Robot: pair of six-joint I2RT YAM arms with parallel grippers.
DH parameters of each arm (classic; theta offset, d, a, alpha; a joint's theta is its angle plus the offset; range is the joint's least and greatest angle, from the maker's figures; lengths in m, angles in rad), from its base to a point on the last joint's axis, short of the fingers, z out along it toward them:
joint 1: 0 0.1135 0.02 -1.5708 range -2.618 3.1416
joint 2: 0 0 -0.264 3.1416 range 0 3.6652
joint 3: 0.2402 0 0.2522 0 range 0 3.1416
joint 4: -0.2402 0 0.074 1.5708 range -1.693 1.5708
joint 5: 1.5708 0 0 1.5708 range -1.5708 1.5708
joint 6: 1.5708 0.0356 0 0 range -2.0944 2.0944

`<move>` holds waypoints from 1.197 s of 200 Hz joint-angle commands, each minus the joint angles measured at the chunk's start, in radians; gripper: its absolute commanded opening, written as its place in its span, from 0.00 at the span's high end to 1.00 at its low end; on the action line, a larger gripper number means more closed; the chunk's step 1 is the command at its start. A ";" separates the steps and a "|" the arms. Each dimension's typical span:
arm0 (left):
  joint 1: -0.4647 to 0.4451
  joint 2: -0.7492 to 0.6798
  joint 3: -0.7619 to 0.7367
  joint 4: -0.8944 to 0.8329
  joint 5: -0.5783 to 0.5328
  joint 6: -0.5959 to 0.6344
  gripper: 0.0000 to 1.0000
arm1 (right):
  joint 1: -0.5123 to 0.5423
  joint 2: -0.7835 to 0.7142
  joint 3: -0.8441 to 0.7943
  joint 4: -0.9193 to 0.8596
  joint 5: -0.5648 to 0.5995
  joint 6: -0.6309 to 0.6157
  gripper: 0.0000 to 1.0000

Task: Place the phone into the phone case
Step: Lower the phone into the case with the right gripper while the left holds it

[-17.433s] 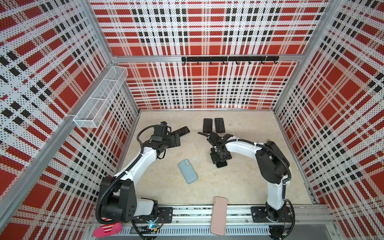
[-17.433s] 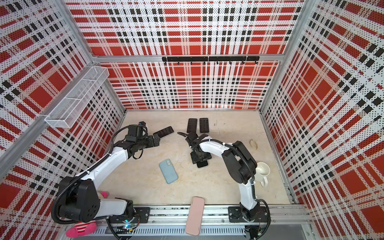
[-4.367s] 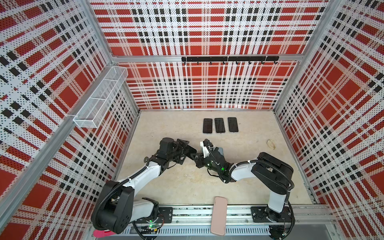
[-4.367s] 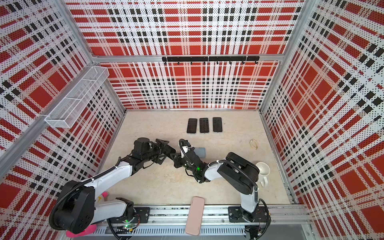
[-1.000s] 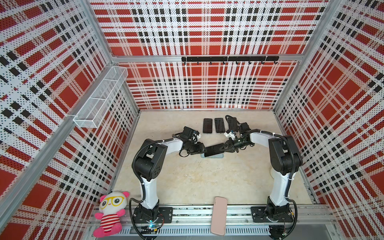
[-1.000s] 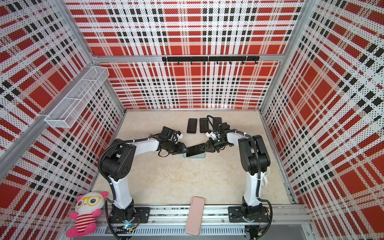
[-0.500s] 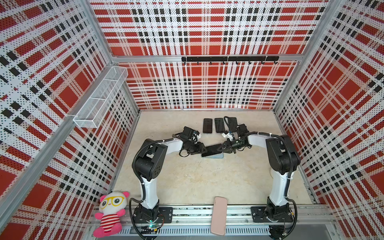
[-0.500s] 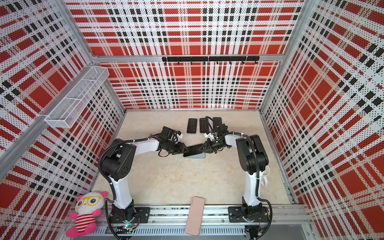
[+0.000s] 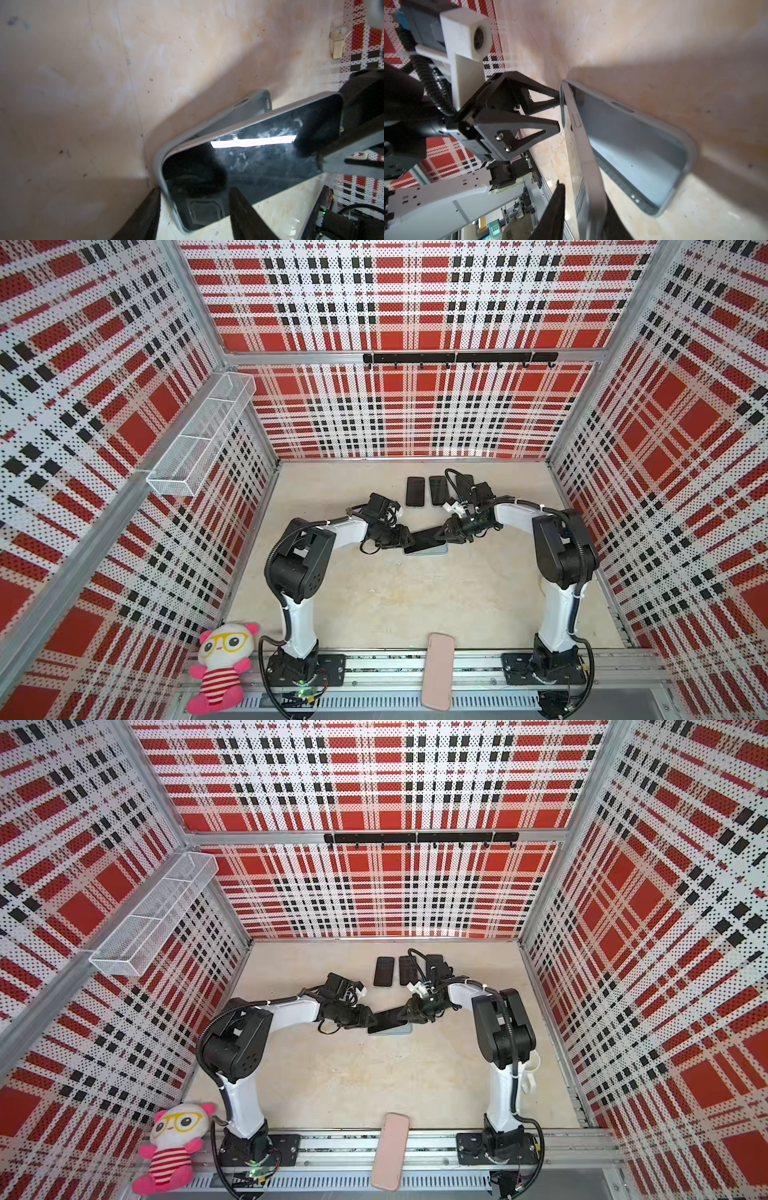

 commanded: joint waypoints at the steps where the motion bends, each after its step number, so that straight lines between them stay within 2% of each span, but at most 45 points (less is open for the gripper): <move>1: -0.005 -0.001 0.006 -0.066 -0.101 0.033 0.44 | 0.005 -0.015 0.054 -0.141 0.097 -0.087 0.69; 57: -0.009 0.014 0.006 -0.066 -0.091 0.032 0.46 | 0.004 -0.021 0.103 -0.213 0.200 -0.106 0.67; 110: -0.009 0.020 0.008 -0.068 -0.092 0.033 0.50 | 0.003 0.020 0.076 -0.146 0.173 -0.078 0.75; 135: -0.009 0.023 0.010 -0.072 -0.100 0.036 0.51 | 0.004 0.026 0.085 -0.148 0.214 -0.073 0.76; 149: -0.008 0.025 0.012 -0.075 -0.105 0.037 0.52 | 0.003 0.010 0.088 -0.159 0.258 -0.072 0.74; 177: -0.009 0.031 0.014 -0.076 -0.107 0.038 0.52 | 0.000 -0.055 0.080 -0.157 0.347 -0.066 0.63; 191: -0.008 0.032 0.014 -0.078 -0.105 0.040 0.52 | -0.012 -0.101 0.038 -0.090 0.324 -0.053 0.56; 216: -0.010 0.031 0.016 -0.079 -0.108 0.041 0.52 | -0.049 -0.210 -0.118 0.120 0.214 0.015 0.53; 239: -0.009 0.034 0.017 -0.080 -0.110 0.041 0.52 | -0.050 -0.296 -0.248 0.276 0.246 0.076 0.50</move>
